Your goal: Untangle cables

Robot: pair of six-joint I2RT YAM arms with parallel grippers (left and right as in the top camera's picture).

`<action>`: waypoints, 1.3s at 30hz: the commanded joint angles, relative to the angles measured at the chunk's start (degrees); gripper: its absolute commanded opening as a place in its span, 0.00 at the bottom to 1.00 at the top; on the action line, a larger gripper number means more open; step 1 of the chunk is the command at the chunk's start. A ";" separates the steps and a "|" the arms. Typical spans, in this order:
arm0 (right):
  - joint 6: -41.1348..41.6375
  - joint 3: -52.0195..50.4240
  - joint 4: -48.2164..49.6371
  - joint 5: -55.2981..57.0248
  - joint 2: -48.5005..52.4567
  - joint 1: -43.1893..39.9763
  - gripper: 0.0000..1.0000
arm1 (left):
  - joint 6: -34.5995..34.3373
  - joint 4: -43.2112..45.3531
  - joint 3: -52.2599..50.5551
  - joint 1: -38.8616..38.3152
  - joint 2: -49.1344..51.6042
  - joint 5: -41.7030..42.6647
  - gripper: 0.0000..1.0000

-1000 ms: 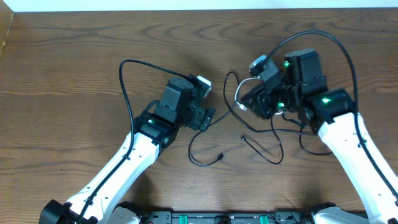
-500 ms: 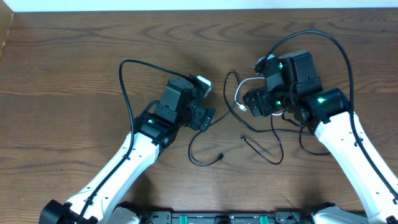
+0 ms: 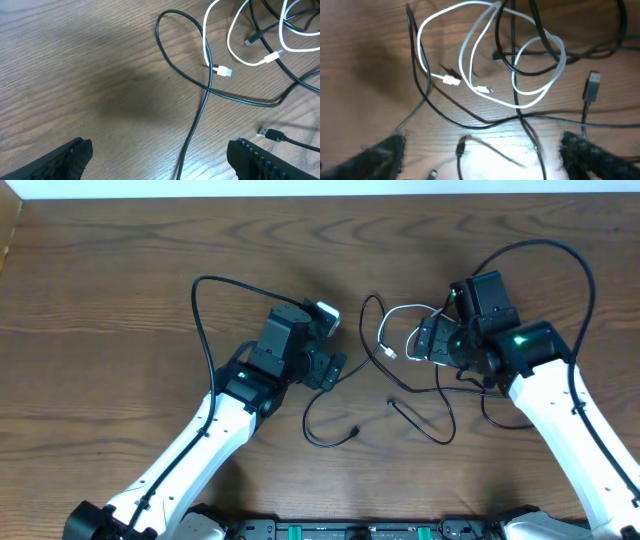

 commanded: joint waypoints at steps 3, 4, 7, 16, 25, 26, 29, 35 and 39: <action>8.74 -1.46 0.85 1.44 -0.20 -0.22 0.99 | -0.52 0.22 0.68 -0.09 0.20 -0.35 0.91; 8.74 -1.64 1.31 1.42 -0.20 -0.20 0.99 | -0.52 0.24 0.68 -0.09 0.20 -0.35 0.91; 8.74 -2.89 3.67 1.44 -0.17 -0.22 0.99 | -0.50 0.24 0.68 -0.09 0.20 -0.37 0.91; 21.05 -13.42 17.97 0.55 -0.17 -1.25 0.88 | -0.50 0.22 0.68 -0.09 0.20 -0.37 0.91; 22.69 -18.58 27.93 2.03 -0.11 -1.31 0.68 | -0.50 0.22 0.68 -0.09 0.20 -0.35 0.91; 23.02 -19.12 28.00 2.29 -0.02 -1.31 0.68 | -0.50 0.22 0.68 -0.09 0.17 -0.37 0.91; 24.22 -20.61 27.80 2.27 -0.02 -1.31 0.68 | -0.50 0.20 0.68 -0.09 0.20 -0.35 0.91; 24.35 -21.24 27.36 3.41 -0.02 -1.36 0.68 | -0.52 0.20 0.68 -0.09 0.17 -0.35 0.91; 24.37 -21.29 27.34 6.64 0.00 -1.38 0.67 | -0.52 0.20 0.68 -0.09 0.20 -0.37 0.91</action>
